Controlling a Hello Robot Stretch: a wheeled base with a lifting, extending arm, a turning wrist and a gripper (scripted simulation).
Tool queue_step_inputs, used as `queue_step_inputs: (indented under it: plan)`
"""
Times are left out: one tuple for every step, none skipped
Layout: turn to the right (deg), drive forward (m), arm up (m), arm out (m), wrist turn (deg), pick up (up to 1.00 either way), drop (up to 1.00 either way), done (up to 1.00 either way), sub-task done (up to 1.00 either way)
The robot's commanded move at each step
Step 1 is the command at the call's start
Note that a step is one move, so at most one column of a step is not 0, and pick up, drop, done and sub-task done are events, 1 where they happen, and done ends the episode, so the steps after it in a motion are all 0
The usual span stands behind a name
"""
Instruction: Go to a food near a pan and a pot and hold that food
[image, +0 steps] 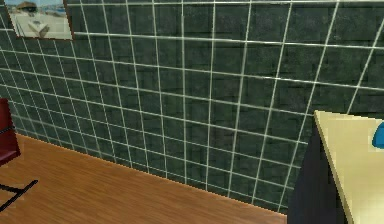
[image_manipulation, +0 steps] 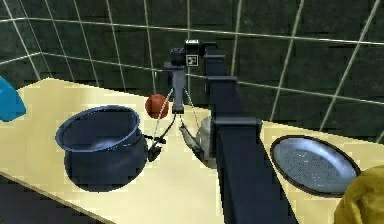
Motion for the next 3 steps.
queue_step_inputs:
  plan:
    - [0.0,0.00,0.00,0.00,45.0,0.00,0.00,0.00,0.00]
    - [0.0,0.00,0.00,0.00,45.0,0.00,0.00,0.00,0.00]
    - [0.0,0.00,0.00,0.00,45.0,0.00,0.00,0.00,0.00]
